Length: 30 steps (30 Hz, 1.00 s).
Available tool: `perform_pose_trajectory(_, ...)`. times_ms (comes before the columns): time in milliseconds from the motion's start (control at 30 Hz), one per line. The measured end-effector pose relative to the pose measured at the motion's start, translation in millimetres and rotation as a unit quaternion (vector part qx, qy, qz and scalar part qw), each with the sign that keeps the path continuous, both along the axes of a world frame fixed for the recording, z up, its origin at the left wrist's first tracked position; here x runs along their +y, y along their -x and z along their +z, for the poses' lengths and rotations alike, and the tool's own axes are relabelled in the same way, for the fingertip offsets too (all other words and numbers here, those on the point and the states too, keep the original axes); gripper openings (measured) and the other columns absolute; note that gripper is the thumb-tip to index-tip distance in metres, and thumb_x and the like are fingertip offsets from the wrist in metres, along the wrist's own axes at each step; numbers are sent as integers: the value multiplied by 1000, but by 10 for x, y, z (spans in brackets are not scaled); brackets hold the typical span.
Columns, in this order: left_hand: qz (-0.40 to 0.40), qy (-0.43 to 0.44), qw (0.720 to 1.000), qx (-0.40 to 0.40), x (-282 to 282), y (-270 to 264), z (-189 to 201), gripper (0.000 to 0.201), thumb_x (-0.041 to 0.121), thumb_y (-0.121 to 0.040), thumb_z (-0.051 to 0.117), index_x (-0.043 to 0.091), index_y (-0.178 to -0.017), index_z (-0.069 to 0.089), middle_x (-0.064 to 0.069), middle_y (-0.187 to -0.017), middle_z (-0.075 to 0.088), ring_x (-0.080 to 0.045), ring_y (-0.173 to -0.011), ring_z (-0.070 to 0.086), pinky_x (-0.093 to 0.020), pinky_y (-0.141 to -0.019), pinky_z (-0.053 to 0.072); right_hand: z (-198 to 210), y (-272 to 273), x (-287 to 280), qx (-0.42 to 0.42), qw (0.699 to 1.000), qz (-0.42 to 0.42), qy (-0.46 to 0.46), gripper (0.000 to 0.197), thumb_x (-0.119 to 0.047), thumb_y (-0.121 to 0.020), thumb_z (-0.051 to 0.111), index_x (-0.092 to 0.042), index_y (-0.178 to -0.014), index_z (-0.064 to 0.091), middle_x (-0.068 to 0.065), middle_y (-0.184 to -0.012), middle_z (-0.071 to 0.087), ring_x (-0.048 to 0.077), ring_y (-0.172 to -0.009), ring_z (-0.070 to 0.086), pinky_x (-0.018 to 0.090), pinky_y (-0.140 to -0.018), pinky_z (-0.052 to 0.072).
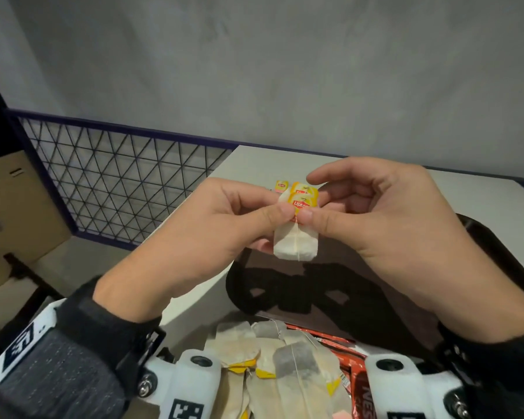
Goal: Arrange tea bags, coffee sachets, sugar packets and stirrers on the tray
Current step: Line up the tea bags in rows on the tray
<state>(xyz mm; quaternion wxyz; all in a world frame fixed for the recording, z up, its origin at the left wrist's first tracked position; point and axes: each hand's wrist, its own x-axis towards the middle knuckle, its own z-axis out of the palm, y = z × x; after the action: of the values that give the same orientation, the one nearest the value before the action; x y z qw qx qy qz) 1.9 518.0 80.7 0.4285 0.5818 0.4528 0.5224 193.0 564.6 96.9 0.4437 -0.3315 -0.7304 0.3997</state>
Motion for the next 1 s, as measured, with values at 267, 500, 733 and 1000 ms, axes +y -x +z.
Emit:
perform_pose_trajectory(267,-53,18,994,97,12,128,12,22,19,-93,66,8,-107,79,4,-87,78,-5,-77,67,-24,-74,56,-79,-32,16,-60,997,35,43,10,-18,-80,80,-13,-87,77,19,-81,71,16,-61,60,26,-55,51)
perform_pose_trajectory(500,100,36,986,130,16,497,119,20,20,-94,72,21,-114,73,5,-97,81,-12,-92,77,-43,-93,60,145,-4,210,-211,975,32,64,12,-20,-81,79,-11,-87,73,8,-79,75,11,-63,62,27,-58,52)
perform_pose_trajectory(733,140,18,986,86,-46,642,187,14,17,-97,69,18,-109,75,4,-96,81,-17,-92,77,-42,-94,60,59,477,961,-315,930,35,184,5,-5,-98,64,-4,-101,61,18,-96,74,27,-84,73,42,-86,61)
perform_pose_trajectory(1000,140,-14,989,53,12,689,174,9,13,-96,69,16,-100,76,1,-90,81,-23,-88,77,-41,-86,59,-183,849,1450,-354,905,-5,236,16,3,-99,58,-6,-111,53,30,-118,67,37,-95,70,39,-83,59)
